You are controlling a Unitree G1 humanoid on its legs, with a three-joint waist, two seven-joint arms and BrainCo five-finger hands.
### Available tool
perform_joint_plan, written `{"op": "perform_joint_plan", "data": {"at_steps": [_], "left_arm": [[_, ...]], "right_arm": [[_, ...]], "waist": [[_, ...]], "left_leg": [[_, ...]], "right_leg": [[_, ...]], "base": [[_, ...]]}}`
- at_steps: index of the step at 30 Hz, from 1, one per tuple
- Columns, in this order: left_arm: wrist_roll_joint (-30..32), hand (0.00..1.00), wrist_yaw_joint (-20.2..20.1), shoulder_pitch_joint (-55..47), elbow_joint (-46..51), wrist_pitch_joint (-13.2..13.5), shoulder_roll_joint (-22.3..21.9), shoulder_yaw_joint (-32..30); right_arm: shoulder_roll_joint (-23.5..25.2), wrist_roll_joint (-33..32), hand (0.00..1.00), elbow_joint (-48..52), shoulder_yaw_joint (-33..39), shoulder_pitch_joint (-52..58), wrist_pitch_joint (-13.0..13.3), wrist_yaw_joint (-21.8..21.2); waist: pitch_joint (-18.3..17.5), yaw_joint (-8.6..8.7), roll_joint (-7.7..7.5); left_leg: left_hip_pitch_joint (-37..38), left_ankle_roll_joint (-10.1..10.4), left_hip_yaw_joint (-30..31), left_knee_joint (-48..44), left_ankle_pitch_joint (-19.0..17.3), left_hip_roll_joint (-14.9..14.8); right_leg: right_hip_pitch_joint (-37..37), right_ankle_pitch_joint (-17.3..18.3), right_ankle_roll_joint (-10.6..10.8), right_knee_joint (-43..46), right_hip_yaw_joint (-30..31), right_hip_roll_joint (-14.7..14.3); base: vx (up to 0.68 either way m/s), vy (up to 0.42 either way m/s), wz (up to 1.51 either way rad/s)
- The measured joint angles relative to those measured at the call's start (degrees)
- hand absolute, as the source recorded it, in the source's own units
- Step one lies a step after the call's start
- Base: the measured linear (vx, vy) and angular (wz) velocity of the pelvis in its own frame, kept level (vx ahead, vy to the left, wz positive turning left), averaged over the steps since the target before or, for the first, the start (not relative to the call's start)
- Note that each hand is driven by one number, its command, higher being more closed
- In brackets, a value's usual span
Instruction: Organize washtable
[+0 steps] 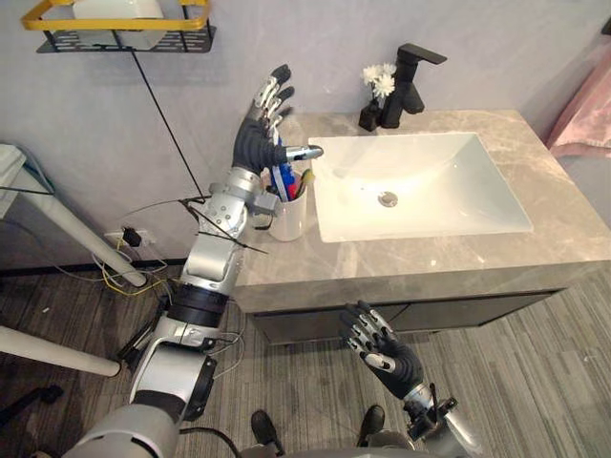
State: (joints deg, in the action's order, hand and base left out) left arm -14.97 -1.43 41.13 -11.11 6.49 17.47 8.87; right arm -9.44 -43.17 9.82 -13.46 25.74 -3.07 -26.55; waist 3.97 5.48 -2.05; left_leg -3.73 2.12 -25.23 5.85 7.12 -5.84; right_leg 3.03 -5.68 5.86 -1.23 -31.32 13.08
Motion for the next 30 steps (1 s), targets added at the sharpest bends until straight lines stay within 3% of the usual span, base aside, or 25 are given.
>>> {"op": "perform_joint_plan", "data": {"at_steps": [6,10,14,17,22,25,26,30], "left_arm": [[-0.64,0.0,-0.99,3.5,0.21,0.22,1.73,0.02],[-2.47,0.0,-0.84,7.45,1.0,0.84,4.94,-0.03],[-4.66,0.0,-0.13,14.06,2.75,3.07,11.02,-0.54],[-4.77,0.0,0.32,17.29,3.32,4.14,14.75,-0.55],[-5.35,0.0,0.34,21.5,4.49,6.31,25.46,-0.65],[-6.49,0.0,0.35,21.46,7.45,7.6,28.26,-2.8],[-7.22,1.0,0.36,21.35,8.15,7.88,28.64,-3.51],[-12.44,1.0,-0.25,8.31,20.23,9.46,30.37,-12.83]], "right_arm": [[-0.01,-0.02,0.0,-0.01,1.49,-0.69,0.01,0.01],[0.02,-0.1,0.0,-0.01,1.54,-1.88,0.05,0.02],[-0.05,-0.11,0.0,-0.06,1.28,-2.82,0.1,0.05],[-0.08,-0.11,0.0,-0.07,1.17,-3.0,0.12,0.04],[-0.4,-0.14,0.0,-1.22,-0.62,-3.44,0.18,-0.05],[-0.5,-0.15,0.0,-1.85,-1.01,-3.31,0.18,-0.2],[-0.5,-0.15,0.0,-1.85,-1.03,-3.35,0.18,-0.36],[-0.28,-0.15,0.0,-1.87,-0.76,-3.05,0.19,-1.3]], "waist": [[-0.08,0.05,0.39],[-0.43,-0.07,1.43],[-1.2,-0.84,2.64],[-1.45,-1.26,2.76],[-2.63,-2.49,2.72],[-3.22,-3.43,2.68],[-3.23,-3.42,2.66],[-4.35,-3.39,2.71]], "left_leg": [[0.42,-0.02,0.92,-0.01,0.02,0.08],[0.45,-0.05,1.81,0.0,0.05,0.17],[0.39,-0.15,2.96,-0.01,0.16,0.32],[0.45,-0.14,3.89,0.0,0.27,0.37],[0.39,-0.13,5.23,0.0,0.26,0.48],[0.36,-0.14,5.71,-0.02,0.28,0.63],[0.36,-0.16,5.95,-0.03,0.29,0.66],[0.46,-0.22,6.47,-0.02,0.33,0.76]], "right_leg": [[-0.95,-0.09,0.17,-0.04,-0.68,0.02],[-1.63,-0.01,0.09,-0.08,-1.67,0.08],[-2.36,0.1,0.11,-0.08,-2.73,0.15],[-3.03,0.38,0.23,-0.05,-3.55,0.16],[-3.93,1.01,0.32,0.0,-4.82,0.2],[-4.25,1.05,0.41,-0.02,-5.1,0.28],[-4.42,1.08,0.44,-0.03,-5.35,0.29],[-4.9,1.27,0.66,-0.05,-6.0,0.37]], "base": [[0.01,-0.002,0.05],[0.01,0.0,0.12],[0.02,0.002,0.12],[0.0,0.0,0.19],[0.0,0.001,0.13],[0.02,0.003,0.08],[0.01,0.005,0.2],[0.0,0.002,0.06]]}}
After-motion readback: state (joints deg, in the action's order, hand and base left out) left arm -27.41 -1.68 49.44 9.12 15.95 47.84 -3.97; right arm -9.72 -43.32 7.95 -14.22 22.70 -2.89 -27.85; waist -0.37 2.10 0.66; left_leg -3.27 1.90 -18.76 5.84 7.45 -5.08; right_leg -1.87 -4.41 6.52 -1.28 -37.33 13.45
